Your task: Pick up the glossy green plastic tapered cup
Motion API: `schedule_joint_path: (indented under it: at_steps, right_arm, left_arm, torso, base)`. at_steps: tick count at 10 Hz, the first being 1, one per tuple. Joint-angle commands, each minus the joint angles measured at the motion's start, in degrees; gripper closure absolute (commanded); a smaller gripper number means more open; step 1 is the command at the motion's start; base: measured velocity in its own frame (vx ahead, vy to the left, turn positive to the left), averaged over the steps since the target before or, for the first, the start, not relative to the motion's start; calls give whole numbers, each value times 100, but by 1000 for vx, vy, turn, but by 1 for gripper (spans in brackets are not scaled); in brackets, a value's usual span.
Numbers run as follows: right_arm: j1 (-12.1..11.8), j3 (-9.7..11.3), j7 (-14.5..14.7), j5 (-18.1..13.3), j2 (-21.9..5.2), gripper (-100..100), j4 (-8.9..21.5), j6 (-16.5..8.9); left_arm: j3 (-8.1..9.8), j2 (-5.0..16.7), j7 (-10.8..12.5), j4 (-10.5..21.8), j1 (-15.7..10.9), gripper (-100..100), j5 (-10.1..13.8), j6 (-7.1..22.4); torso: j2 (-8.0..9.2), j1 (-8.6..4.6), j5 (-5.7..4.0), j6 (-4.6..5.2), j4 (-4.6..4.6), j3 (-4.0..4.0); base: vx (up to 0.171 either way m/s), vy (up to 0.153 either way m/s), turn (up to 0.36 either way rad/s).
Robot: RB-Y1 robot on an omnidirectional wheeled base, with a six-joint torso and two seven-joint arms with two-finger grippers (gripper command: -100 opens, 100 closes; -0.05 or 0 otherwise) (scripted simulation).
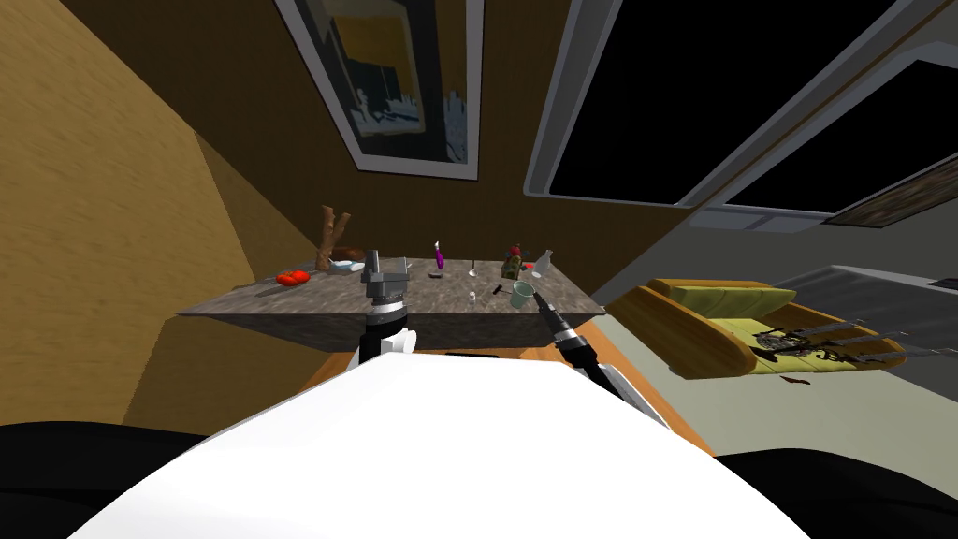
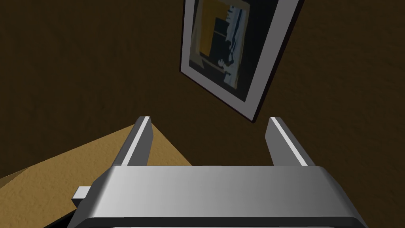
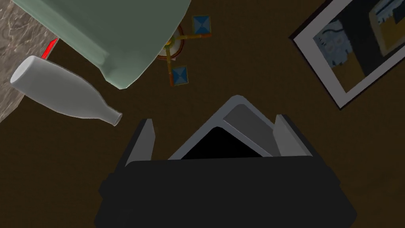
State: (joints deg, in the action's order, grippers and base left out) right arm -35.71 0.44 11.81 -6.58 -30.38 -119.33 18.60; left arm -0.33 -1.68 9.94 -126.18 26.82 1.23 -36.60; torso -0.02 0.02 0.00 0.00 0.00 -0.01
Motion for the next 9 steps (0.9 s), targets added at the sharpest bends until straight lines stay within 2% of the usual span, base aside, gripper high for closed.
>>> schedule_joint_path:
  at_steps: [1,3,4,5,6,8,9]
  right_arm:
    - [-60,-49,219,-118,-286,-100,176,-72]
    - [-60,-49,219,-118,-538,-100,176,-72]
    - [-140,-99,413,-223,-746,-100,312,-128]
    - [-140,-99,413,-223,-913,-100,312,-128]
    - [-222,-151,610,-331,-1083,-100,452,-182]
    - [-222,-151,610,-331,-1357,-100,452,-182]
    - [-305,-206,809,-442,-1568,-100,595,-232]
  left_arm:
    - [0,0,0,0,0,0,0,0]
    - [0,0,0,0,0,0,0,0]
    - [0,0,0,0,0,0,0,0]
    - [0,0,0,0,0,0,0,0]
    - [0,0,0,0,0,0,0,0]
    - [0,0,0,0,0,0,0,0]
    - [0,0,0,0,0,0,0,0]
  torso:
    - [0,0,0,0,0,0]
    - [0,0,0,0,0,0]
    - [1,-2,0,0,0,0]
    - [1,-1,0,1,0,0]
    - [0,0,0,0,0,0]
    - [-1,2,0,0,0,0]
    - [1,1,0,0,0,0]
  base:
    - [7,15,1]
    - [3,5,0]
    - [5,8,4]
    - [6,11,-2]
    - [9,17,3]
    - [4,12,0]
    - [4,14,5]
